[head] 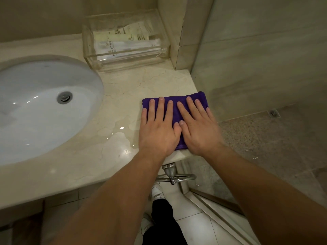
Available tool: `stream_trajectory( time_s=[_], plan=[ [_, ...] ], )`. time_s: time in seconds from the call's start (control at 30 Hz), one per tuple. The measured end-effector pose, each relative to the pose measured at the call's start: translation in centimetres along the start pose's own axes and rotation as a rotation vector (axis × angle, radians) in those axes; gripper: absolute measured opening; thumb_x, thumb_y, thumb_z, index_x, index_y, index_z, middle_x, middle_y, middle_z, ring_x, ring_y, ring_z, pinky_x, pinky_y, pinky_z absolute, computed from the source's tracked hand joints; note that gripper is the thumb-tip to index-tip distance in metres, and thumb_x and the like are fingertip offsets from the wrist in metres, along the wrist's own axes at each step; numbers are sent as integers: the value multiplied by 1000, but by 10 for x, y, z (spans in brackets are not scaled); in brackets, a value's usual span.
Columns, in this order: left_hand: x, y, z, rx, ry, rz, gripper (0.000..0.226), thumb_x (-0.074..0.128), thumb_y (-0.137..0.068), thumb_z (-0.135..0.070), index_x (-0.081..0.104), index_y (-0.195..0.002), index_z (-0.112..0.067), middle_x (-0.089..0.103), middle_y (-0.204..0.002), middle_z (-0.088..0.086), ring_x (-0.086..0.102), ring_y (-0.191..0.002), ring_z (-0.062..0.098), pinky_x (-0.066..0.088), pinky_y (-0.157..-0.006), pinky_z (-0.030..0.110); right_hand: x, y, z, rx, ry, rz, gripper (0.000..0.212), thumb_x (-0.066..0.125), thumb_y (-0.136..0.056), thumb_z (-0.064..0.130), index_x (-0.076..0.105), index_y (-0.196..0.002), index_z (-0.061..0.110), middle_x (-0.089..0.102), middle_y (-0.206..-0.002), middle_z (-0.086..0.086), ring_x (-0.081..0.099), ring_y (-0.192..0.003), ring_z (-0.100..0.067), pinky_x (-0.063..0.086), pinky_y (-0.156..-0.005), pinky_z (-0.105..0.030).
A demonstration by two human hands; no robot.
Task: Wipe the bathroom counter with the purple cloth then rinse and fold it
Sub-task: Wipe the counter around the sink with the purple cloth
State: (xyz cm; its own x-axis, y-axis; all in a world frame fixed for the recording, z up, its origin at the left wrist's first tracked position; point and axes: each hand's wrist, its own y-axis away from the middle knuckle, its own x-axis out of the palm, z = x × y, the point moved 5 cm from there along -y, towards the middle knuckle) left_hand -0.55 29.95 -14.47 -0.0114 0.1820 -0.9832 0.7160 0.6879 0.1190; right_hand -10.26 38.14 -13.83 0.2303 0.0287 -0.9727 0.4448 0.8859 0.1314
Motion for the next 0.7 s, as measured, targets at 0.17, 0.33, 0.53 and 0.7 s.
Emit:
stream_trajectory(
  time_s=[0.17, 0.33, 0.53, 0.7],
  plan=[
    [1, 10, -3, 5, -4, 1, 65, 10, -99, -47, -9, -155, -22, -12, -165, 4, -15, -151, 25, -3, -122, 46, 2, 10, 0, 11, -18, 6, 55, 12, -105, 45, -1, -158, 35, -8, -166, 5, -13, -152, -14, -6, -124, -39],
    [3, 18, -6, 8, -1, -1, 65, 9, -98, -47, -9, -155, -22, -12, -165, 4, -15, -151, 25, -3, -123, 46, 4, 19, 0, 14, -17, 5, 55, 12, -105, 45, -1, -158, 35, -8, -166, 5, -13, -152, -14, -7, -123, -38],
    [3, 30, -6, 5, 2, -6, 65, 11, -99, -47, -8, -156, -22, -11, -165, 5, -14, -151, 25, -3, -123, 46, 9, 28, 1, 11, -7, -12, 55, 12, -105, 45, 0, -158, 35, -6, -167, 4, -11, -152, -14, -5, -124, -39],
    [4, 34, -7, -11, 19, -2, 65, 9, -98, -48, -9, -155, -22, -12, -165, 5, -16, -150, 24, -4, -122, 46, 10, 29, 1, -8, 3, -22, 58, 8, -102, 47, 0, -157, 35, -4, -167, 4, -10, -152, -14, -5, -123, -39]
  ],
)
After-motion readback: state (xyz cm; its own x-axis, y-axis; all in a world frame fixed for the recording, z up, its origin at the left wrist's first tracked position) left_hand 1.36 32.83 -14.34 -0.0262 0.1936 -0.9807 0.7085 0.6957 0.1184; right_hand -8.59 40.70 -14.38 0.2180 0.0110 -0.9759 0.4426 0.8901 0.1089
